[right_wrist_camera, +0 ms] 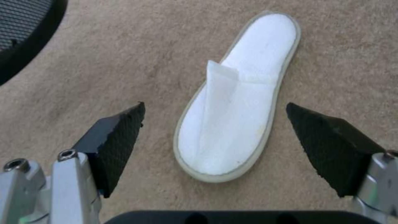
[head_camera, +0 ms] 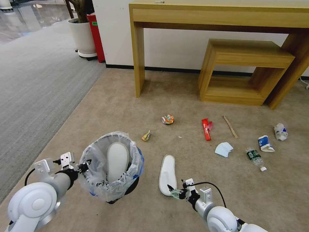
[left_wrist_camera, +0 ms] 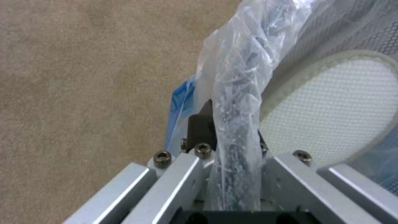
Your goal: Pick up the trash bin and place the garbage on the floor into it.
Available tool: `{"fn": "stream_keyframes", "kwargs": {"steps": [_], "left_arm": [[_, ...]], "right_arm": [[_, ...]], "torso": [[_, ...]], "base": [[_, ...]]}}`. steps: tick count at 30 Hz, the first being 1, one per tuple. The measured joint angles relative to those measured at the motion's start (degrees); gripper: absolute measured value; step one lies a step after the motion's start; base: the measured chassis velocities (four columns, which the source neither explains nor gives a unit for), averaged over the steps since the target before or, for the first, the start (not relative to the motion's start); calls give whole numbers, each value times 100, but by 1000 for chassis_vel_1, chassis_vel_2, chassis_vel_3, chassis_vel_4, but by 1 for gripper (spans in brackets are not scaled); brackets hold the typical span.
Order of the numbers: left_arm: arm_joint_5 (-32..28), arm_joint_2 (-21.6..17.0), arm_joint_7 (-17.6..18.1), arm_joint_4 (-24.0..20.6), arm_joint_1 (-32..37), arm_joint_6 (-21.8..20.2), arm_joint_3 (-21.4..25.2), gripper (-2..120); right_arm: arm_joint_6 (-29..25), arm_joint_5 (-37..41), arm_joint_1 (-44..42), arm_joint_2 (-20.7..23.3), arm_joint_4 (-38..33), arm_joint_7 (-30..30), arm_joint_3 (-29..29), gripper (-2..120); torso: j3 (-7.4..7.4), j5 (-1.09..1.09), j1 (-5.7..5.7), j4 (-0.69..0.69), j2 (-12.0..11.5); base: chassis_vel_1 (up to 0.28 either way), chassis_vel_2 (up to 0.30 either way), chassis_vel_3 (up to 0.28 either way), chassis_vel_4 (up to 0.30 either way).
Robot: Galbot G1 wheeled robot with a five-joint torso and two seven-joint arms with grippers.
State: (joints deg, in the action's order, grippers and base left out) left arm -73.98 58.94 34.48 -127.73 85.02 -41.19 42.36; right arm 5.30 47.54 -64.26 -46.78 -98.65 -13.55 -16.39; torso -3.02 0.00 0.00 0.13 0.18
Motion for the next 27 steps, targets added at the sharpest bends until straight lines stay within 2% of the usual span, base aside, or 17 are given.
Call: {"fn": "stream_keyframes", "kwargs": {"steps": [27], "left_arm": [[-37, -21, 4, 21, -25, 6, -10, 0]], "right_arm": [[-49, 7, 591, -234, 789, -162, -655, 88]], "torso": [[0, 0, 0, 0, 0]], "base": [[0, 0, 0, 0]]}}
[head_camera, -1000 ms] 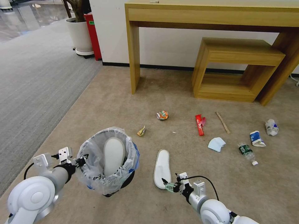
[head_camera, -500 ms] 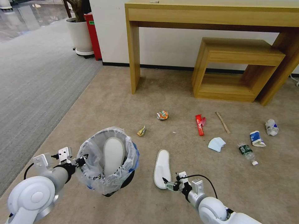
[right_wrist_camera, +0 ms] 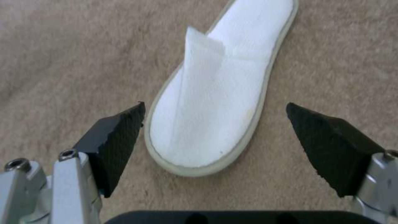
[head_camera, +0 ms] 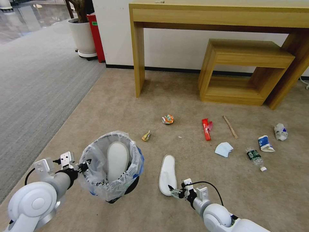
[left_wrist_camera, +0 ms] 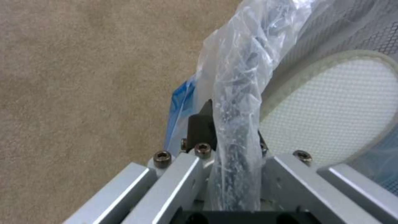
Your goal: Pick up the trash bin and place the garbage on the floor into it.
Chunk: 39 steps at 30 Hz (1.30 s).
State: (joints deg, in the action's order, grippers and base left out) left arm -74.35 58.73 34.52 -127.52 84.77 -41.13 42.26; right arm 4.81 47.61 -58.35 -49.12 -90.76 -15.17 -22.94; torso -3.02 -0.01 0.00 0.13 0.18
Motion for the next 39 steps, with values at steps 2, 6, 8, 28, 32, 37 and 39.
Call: {"fn": "stream_keyframes", "kwargs": {"steps": [2, 6, 8, 28, 32, 37, 39], "left_arm": [[-3, 0, -1, 12, -8, 1, -15, 0], [-4, -2, -1, 50, -44, 1, -66, 0], [-7, -16, -4, 80, -69, 2, -93, 0], [-16, -31, -14, 163, -157, 10, -197, 0], [-19, -31, -14, 168, -156, 10, -197, 0], [-19, -28, -14, 168, -150, 11, -200, 0], [-19, -25, -14, 168, -150, 11, -202, 0]], "right_arm": [[-3, -10, 88, -78, 108, -84, -117, 88], [-2, -47, 113, -141, 177, -204, -157, 88], [-3, -124, 127, -166, 240, -277, -170, 87], [204, -42, 512, -341, 206, -784, -602, 87], [264, -40, 576, -391, 257, -848, -639, 87], [351, -18, 676, -418, 323, -937, -708, 87], [399, -1, 745, -423, 358, -975, -758, 87]], "torso": [[0, 0, 0, -1, 0], [0, 0, 0, 0, 0], [0, 0, 0, 0, 0], [0, 0, 0, 0, 0], [0, 0, 0, 0, 0], [0, 0, 0, 0, 0], [0, 0, 0, 0, 0]], "base": [[0, 0, 0, 0], [0, 0, 0, 0], [0, 0, 0, 0], [0, 0, 0, 0], [0, 0, 0, 0], [0, 0, 0, 0], [0, 0, 0, 0]]}}
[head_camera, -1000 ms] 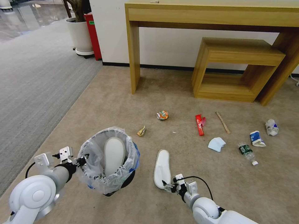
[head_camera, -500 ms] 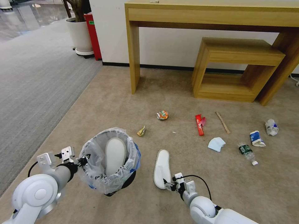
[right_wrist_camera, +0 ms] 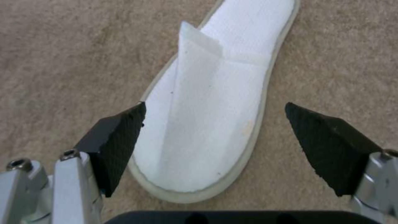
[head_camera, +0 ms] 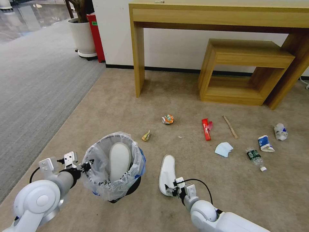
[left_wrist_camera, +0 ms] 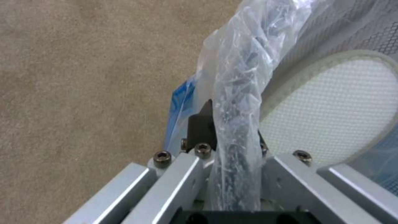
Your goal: Pick up the trash bin and place the garbage on the floor into it.
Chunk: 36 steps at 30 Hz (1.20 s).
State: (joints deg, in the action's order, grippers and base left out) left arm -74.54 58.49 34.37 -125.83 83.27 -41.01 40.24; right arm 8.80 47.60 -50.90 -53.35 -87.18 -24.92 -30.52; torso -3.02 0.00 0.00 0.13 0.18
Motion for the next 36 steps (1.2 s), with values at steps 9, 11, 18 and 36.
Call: {"fn": "stream_keyframes", "kwargs": {"steps": [9, 11, 18, 36], "left_arm": [[1, 11, 0, 41, -37, 1, -26, 0], [1, 16, -1, 57, -56, 1, -40, 0], [1, 30, -4, 59, -51, 3, -45, 0], [18, 74, -89, 85, -54, 14, -30, 0]], "right_arm": [[106, 171, 260, -10, 40, -18, -177, 87], [135, 222, 388, -38, 83, -26, -279, 87], [205, 247, 580, -134, 258, -58, -454, 87], [263, 237, 904, -429, 703, -184, -850, 87]], "torso": [[0, 0, 0, 0, 0], [0, 0, 0, 0, 0], [0, 0, 0, 0, 0], [1, 0, 0, 0, 0]], "base": [[0, 0, 0, 0], [0, 0, 0, 0], [0, 0, 0, 0], [0, 0, 0, 0]]}}
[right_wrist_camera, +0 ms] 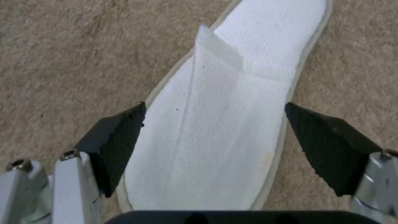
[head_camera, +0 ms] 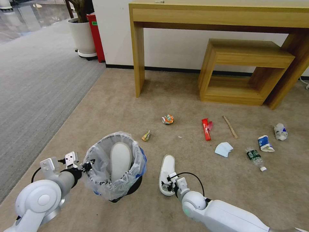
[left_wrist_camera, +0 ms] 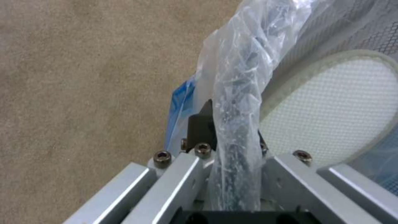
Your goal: Pick up the trash bin and place the garbage on the floor into it.
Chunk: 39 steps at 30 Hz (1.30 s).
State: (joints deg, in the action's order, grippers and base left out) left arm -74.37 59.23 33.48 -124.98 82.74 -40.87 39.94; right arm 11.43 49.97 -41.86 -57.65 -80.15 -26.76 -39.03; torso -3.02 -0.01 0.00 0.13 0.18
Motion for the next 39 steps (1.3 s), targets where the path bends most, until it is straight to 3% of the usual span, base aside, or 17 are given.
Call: {"fn": "stream_keyframes", "kwargs": {"steps": [39], "left_arm": [[36, 21, -19, 6, 11, 13, -13, 0]], "right_arm": [[-31, -150, -89, 109, -42, 49, 80, 83]], "torso": [[0, 0, 0, 0, 0]], "base": [[0, 0, 0, 0]]}}
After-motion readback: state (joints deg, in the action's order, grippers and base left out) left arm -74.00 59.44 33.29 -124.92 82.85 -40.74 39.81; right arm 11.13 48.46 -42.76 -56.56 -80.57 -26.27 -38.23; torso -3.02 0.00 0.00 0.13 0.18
